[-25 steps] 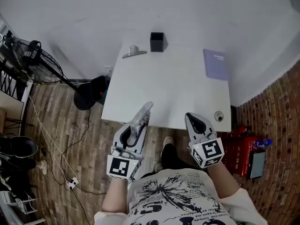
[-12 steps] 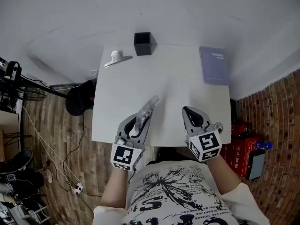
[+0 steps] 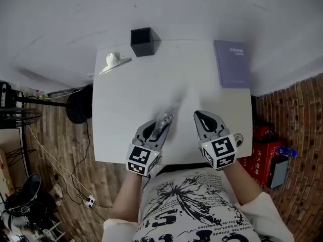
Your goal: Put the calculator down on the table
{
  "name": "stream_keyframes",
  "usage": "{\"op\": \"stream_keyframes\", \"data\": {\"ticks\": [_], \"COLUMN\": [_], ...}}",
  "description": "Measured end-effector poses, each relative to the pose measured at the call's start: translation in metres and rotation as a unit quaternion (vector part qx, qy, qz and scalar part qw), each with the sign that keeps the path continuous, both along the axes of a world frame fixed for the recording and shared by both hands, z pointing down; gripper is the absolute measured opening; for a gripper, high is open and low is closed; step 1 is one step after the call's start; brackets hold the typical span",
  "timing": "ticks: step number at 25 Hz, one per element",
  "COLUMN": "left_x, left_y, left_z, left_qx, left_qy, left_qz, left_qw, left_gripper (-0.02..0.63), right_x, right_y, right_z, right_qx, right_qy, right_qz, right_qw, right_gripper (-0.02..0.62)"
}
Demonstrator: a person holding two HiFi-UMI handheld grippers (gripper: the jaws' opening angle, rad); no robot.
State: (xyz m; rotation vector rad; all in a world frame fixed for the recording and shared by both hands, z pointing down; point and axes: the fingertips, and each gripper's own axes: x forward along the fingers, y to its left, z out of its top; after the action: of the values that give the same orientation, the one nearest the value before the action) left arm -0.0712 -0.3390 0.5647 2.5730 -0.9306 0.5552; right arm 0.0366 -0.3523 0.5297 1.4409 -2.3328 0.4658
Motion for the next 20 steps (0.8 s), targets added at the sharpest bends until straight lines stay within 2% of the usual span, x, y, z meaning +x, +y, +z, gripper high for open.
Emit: {"op": "stream_keyframes", "data": {"ticks": [4, 7, 11, 17, 20], "left_x": [0.009, 0.013, 0.017, 0.014, 0.013], "left_y": [-0.009, -0.016, -0.022, -0.034, -0.037], "left_z": [0.029, 0.036, 0.039, 0.049, 0.051], "left_qx": [-0.052, -0.077, -0.089, -0.093, -0.101], "left_qy": [0.005, 0.028, 0.035, 0.013, 0.014], "left_qz": [-0.004, -0.016, -0.035, -0.074, -0.078], "left_qw": [0.9986, 0.9965, 0.9948, 0.9929, 0.9917], "left_gripper": [0.143, 0.144, 0.146, 0.152, 0.15], "right_x": [0.007, 0.01, 0.015, 0.014, 0.01], "right_y": [-0.01, -0.014, -0.018, -0.025, -0.032], "right_z": [0.015, 0.024, 0.033, 0.038, 0.035], "right_qx": [-0.013, -0.02, -0.028, -0.036, -0.032], "right_qy": [0.002, 0.002, -0.001, -0.006, -0.016], "right_qz": [0.002, 0.001, 0.001, -0.003, -0.006], "right_qw": [1.0, 1.0, 1.0, 0.999, 0.999], "right_gripper": [0.015, 0.015, 0.015, 0.014, 0.014]}}
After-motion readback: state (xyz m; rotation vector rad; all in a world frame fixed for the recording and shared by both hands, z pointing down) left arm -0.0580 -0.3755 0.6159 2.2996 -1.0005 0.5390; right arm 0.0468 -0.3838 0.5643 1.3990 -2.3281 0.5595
